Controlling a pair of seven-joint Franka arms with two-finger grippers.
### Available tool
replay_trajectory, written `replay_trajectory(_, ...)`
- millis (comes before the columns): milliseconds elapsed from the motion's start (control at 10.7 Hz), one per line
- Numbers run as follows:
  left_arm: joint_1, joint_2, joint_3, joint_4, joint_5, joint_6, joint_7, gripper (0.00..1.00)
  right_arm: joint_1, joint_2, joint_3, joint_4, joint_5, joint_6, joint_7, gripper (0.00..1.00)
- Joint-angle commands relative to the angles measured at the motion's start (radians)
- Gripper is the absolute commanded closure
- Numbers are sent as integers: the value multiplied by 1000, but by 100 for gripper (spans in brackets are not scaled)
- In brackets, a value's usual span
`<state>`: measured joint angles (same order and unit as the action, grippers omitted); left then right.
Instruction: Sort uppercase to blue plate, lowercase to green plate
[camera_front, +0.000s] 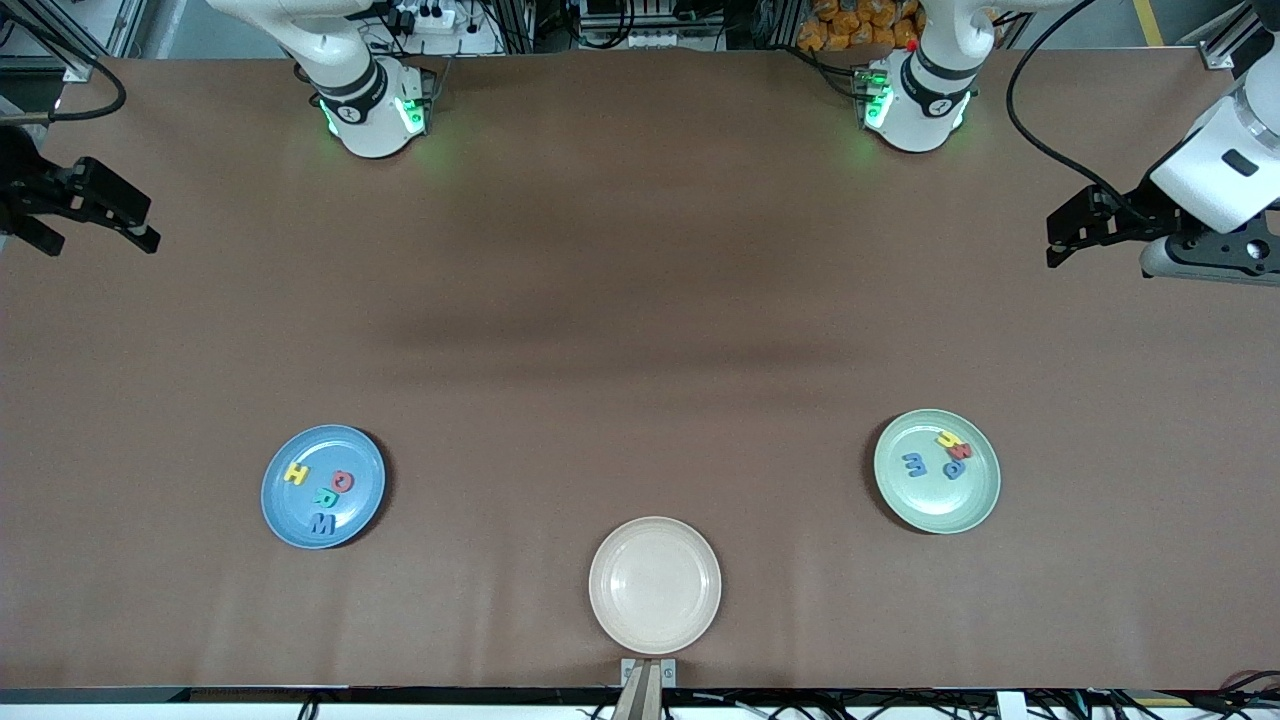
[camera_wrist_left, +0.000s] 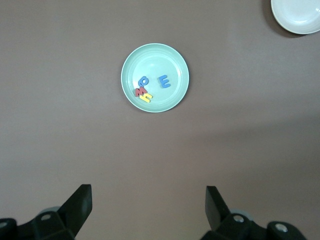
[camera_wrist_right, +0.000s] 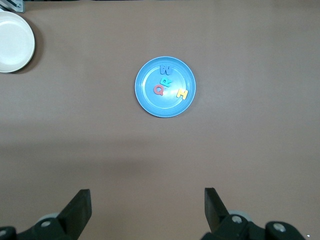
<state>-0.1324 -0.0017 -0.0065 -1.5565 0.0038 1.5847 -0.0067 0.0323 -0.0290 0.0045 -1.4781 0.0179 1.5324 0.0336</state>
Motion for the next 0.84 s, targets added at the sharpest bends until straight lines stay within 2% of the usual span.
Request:
replay_trajectory(0, -3, -21, 0, 7, 10, -34, -30, 0, -12, -14, 11, -8, 7, -1, 11, 0)
replay_trajectory(747, -3, -35, 0, 7, 12, -35, -45, 0, -11, -14, 11, -10, 5, -3, 11, 0)
